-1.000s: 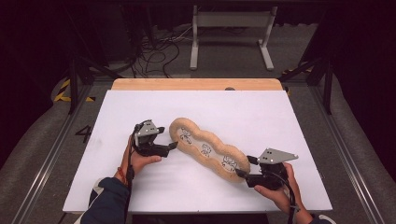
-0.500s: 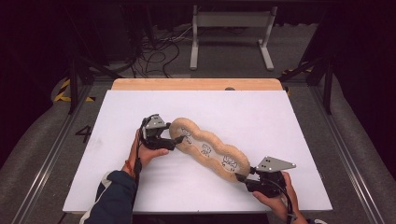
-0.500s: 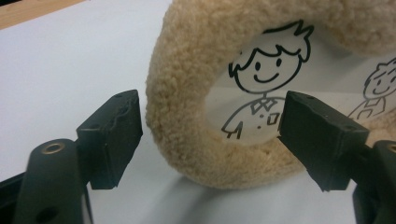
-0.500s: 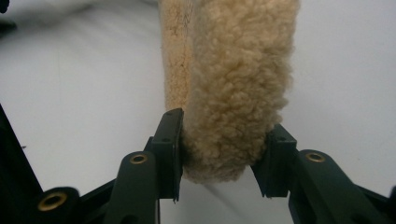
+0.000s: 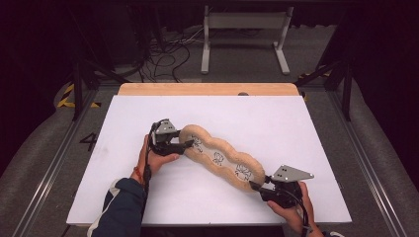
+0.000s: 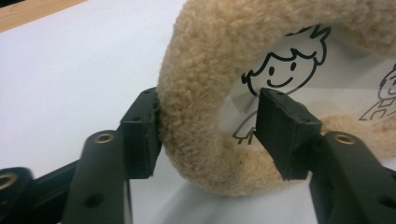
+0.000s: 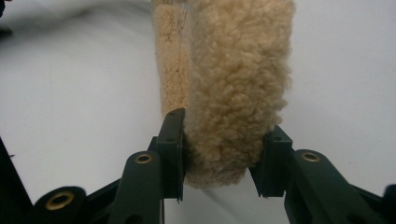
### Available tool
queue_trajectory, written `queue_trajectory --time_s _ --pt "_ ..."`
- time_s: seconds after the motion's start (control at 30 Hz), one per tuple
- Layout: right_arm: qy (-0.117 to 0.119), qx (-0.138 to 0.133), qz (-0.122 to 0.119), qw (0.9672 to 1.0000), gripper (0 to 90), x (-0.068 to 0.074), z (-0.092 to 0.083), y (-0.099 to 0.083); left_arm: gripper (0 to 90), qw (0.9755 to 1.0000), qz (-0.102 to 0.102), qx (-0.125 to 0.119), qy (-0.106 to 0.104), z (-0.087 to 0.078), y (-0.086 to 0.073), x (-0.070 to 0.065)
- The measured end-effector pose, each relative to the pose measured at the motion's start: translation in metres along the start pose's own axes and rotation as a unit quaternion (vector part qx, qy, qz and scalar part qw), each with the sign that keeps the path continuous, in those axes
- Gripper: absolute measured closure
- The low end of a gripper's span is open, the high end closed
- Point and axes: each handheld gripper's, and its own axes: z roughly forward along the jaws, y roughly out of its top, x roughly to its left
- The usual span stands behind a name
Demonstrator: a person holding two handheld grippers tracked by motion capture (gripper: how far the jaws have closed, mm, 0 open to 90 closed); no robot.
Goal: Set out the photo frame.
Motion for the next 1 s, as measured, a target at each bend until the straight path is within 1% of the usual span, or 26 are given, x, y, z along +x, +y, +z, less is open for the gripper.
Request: queue_trajectory --time_s 0.07,0.13,0.23,0.33,0.4,0.53,0.57,0.6,0.63,0.67,0.7,0.8,0.87,0.9,1.0 --pt "-0.005 -0.001 0.003 1.0 61.0 -0.002 0.001 0.0 48.8 1.0 -0.005 0.0 0.0 -0.002 -0.002 0.0" --pt "-0.009 -0.001 0.004 0.9999 61.1 -0.003 0.002 0.001 50.0 1.0 -0.006 0.002 -0.001 -0.005 -0.003 0.001" --pt "-0.013 -0.004 0.007 0.9999 61.1 -0.005 0.003 0.002 51.9 1.0 -0.004 0.004 0.004 -0.008 -0.004 0.0" --pt "-0.023 -0.007 0.01 0.9997 61.3 -0.01 0.006 0.004 54.5 1.0 0.0 0.002 0.008 -0.013 -0.008 -0.001" --pt "-0.027 -0.008 0.013 0.9995 61.5 -0.013 0.007 0.004 55.7 0.9999 -0.004 0.001 0.011 -0.014 -0.009 -0.002" --pt "-0.03 -0.01 0.016 0.9994 61.6 -0.018 0.01 0.006 56.0 0.9999 -0.004 -0.002 0.015 -0.018 -0.013 -0.004" --pt "-0.033 -0.011 0.017 0.9992 61.7 -0.019 0.01 0.007 56.2 0.9998 -0.009 -0.002 0.015 -0.019 -0.014 -0.005" --pt "-0.035 -0.011 0.018 0.9992 61.7 -0.02 0.011 0.007 56.4 0.9998 -0.009 -0.002 0.015 -0.019 -0.014 -0.005" --pt "-0.038 -0.012 0.02 0.999 61.7 -0.021 0.012 0.008 56.9 0.9997 -0.005 -0.004 0.023 -0.021 -0.017 -0.008" --pt "-0.041 -0.013 0.018 0.9989 61.8 -0.021 0.013 0.008 56.9 0.9996 -0.01 -0.005 0.026 -0.022 -0.018 -0.01" --pt "-0.042 -0.013 0.017 0.9989 61.9 -0.022 0.013 0.008 57.0 0.9996 -0.005 -0.008 0.028 -0.024 -0.02 -0.01" --pt "-0.046 -0.014 0.018 0.9987 62.1 -0.023 0.014 0.009 57.9 0.9995 -0.008 -0.011 0.027 -0.027 -0.023 -0.012" --pt "-0.052 -0.014 0.015 0.9984 62.3 -0.025 0.015 0.01 58.7 0.9997 -0.007 -0.01 0.023 -0.031 -0.025 -0.013" --pt "-0.055 -0.015 0.017 0.9982 62.4 -0.025 0.016 0.01 58.9 0.9996 -0.002 -0.01 0.026 -0.033 -0.026 -0.014" --pt "-0.061 -0.017 0.02 0.9978 62.6 -0.027 0.018 0.012 58.9 0.9996 -0.004 -0.012 0.024 -0.036 -0.029 -0.015"
